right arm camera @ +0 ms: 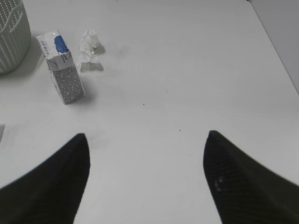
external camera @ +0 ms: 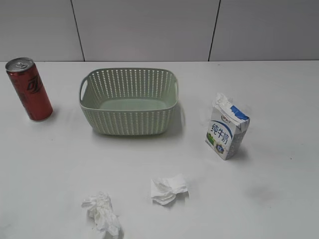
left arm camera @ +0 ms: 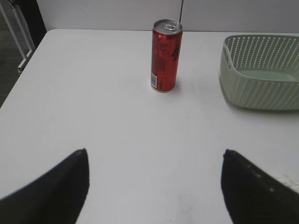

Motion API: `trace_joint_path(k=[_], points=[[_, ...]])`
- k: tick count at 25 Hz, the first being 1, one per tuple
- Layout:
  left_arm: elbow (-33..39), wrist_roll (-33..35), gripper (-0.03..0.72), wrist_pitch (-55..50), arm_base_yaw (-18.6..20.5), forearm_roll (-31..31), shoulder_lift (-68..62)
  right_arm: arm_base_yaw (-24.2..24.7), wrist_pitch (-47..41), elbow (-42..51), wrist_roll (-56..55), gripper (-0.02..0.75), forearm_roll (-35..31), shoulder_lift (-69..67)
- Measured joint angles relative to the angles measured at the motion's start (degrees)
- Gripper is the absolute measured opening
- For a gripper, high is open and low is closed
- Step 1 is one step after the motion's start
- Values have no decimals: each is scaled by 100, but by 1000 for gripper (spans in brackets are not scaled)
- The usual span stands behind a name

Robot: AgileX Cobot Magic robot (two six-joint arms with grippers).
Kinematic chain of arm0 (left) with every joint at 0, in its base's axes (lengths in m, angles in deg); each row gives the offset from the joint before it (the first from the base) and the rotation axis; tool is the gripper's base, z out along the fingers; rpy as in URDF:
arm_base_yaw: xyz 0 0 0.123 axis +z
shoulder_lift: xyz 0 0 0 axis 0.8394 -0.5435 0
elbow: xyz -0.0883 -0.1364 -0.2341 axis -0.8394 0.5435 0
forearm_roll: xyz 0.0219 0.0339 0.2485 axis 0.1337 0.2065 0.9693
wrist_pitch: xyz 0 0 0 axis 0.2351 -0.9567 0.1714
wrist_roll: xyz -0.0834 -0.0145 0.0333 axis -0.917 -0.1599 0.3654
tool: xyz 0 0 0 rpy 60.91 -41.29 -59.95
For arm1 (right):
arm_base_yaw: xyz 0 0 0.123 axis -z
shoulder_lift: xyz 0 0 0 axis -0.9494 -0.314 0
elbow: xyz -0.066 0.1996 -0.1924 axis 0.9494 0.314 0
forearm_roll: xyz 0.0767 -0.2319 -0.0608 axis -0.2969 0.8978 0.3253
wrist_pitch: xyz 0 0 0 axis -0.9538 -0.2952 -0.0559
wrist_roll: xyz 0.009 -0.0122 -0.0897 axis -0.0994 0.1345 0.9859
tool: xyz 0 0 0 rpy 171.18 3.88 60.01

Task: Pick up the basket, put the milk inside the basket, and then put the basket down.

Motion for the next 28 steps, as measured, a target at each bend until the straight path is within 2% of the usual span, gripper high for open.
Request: trace_joint_path(k=[14, 19, 23, 28], points=[[0, 0, 681, 0, 0, 0, 0, 0, 0, 0, 6, 574, 0, 0], [-21, 0, 642, 49, 0, 0, -19, 0, 0, 0, 6, 574, 0, 0], [-247, 0, 634, 604, 0, -22, -532, 0, 0, 0, 0, 575, 0, 0], [-733, 0, 632, 1728, 0, -115, -1879, 0, 0, 0, 0, 575, 0, 0]])
